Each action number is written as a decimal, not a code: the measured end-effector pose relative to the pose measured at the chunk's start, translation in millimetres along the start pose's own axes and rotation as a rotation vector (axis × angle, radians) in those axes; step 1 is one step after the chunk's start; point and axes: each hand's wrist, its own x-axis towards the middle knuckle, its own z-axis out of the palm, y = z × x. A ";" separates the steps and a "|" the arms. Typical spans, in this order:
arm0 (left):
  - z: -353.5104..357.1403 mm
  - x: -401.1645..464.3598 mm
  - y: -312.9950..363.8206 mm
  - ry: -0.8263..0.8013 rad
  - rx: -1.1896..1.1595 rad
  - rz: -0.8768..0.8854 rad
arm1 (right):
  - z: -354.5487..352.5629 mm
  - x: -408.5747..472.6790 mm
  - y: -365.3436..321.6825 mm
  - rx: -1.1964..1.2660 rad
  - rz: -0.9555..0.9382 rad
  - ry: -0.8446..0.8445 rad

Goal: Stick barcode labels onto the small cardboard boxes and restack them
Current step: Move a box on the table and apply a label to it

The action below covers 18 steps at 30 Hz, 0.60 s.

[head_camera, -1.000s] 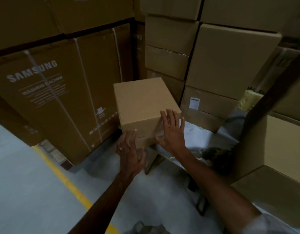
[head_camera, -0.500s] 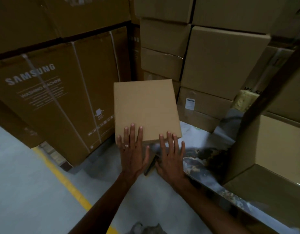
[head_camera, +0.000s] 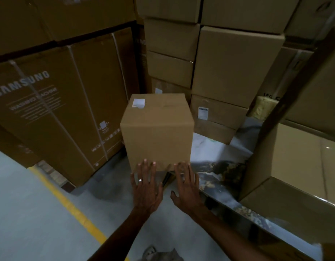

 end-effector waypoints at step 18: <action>-101.7 83.5 -17.2 0.371 -0.195 -0.070 | -82.4 131.4 -64.8 0.004 -0.193 0.039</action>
